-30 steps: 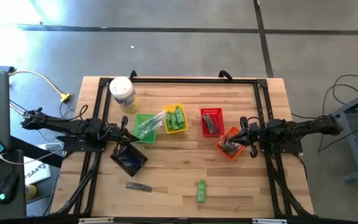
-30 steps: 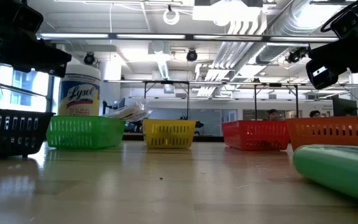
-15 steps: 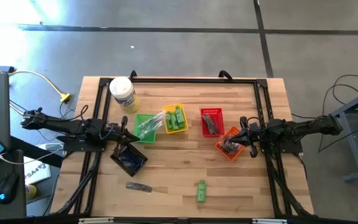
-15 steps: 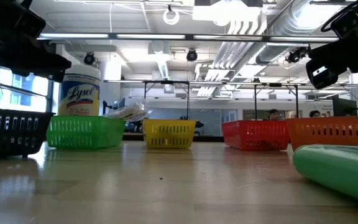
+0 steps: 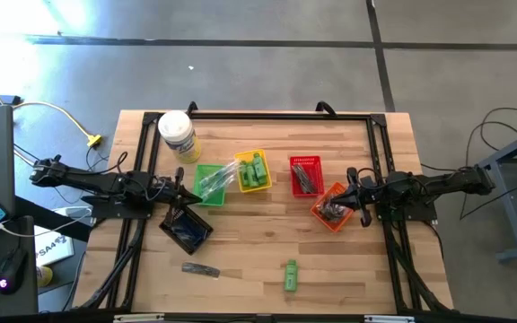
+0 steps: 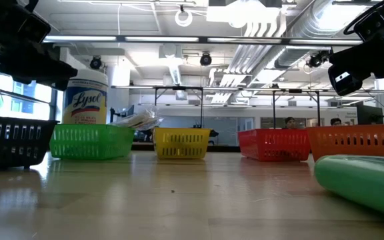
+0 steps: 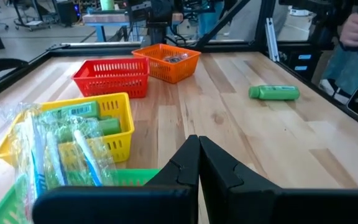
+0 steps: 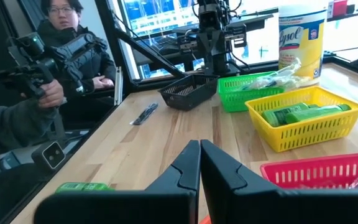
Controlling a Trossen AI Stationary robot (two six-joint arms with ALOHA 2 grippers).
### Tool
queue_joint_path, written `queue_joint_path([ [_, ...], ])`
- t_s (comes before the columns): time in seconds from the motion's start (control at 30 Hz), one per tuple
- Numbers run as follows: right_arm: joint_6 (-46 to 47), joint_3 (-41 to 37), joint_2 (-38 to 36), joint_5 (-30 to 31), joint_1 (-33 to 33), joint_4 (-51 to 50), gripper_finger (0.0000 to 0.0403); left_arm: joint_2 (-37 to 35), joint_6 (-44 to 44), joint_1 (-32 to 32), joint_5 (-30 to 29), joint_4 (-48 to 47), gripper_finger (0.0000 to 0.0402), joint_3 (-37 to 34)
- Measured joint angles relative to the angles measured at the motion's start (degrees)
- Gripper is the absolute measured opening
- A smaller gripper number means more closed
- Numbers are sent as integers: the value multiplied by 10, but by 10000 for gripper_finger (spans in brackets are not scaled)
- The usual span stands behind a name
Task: Pick & Place Travel size toiletries
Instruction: Put the black comb into the red basket
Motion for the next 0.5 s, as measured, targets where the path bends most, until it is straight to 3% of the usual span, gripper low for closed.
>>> queue_joint_path([
  [0.17, 0, 0, 0, 7, 0, 0, 4, 1, -3, 0, -4, -8, 0, 0],
  [0.33, 6, 0, 0, 57, 0, 5, 4, 1, -3, 0, -4, -8, 0, 0],
  [0.5, 3, 0, 0, 40, 0, 4, 4, 1, -2, 0, -4, 2, 0, 0],
])
